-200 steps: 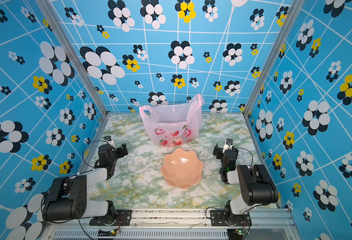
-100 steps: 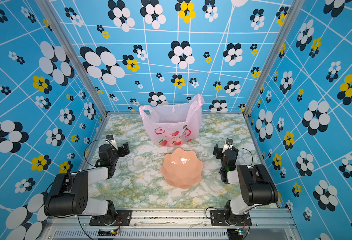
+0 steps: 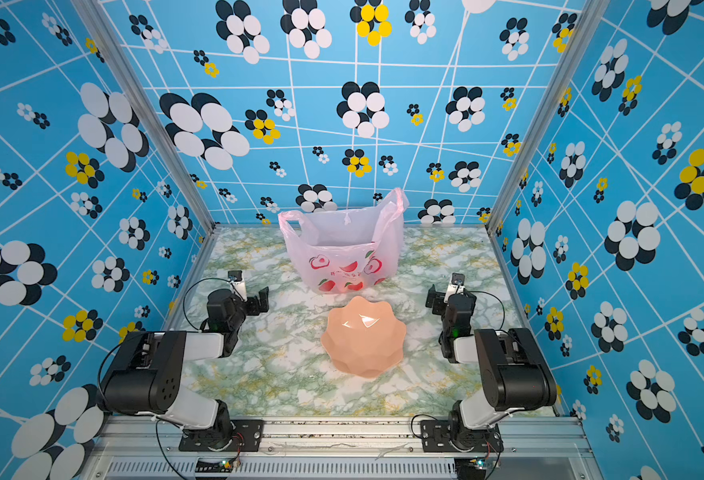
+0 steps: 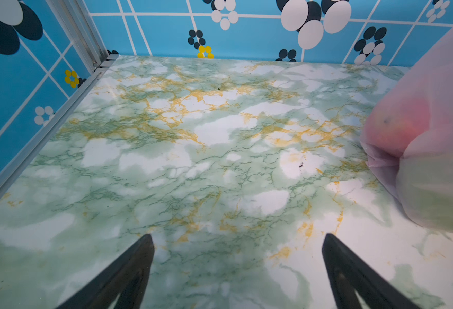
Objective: Place the fruits into the plastic bag
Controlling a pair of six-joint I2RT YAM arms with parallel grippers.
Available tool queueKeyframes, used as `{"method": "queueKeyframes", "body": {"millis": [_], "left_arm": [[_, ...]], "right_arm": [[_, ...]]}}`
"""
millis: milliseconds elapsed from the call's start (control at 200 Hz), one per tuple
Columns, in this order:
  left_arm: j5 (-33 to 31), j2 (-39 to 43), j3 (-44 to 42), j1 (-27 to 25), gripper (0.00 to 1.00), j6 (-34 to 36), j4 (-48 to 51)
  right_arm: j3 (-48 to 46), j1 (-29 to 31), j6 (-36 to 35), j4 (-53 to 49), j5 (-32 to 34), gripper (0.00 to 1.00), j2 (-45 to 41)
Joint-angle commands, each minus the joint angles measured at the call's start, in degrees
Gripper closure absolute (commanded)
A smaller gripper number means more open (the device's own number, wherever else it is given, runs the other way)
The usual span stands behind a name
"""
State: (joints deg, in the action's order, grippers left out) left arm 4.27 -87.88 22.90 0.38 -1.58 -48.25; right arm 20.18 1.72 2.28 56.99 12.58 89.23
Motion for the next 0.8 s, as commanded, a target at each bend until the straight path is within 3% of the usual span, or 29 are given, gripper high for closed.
{"method": "queueKeyframes", "body": {"millis": [0,275,360,795], "left_arm": [[-1.4,-0.4,-0.3,-0.4,0.01,1.3,-2.0],[-5.7,-0.4,-0.5,-1.7,0.01,1.4,-2.5],[-12.1,-0.5,-1.5,-2.8,0.01,0.3,-4.6],[-12.1,-0.5,-1.4,-2.7,0.01,0.3,-4.6]], "right_arm": [[1.3,-0.3,0.1,-2.7,0.3,0.01,0.0],[1.0,-0.3,-0.1,-2.3,-0.1,0.01,0.0],[1.0,-0.3,-0.1,-2.4,-0.2,0.01,0.0],[1.4,-0.2,-0.5,-3.3,-1.3,0.01,0.0]]}}
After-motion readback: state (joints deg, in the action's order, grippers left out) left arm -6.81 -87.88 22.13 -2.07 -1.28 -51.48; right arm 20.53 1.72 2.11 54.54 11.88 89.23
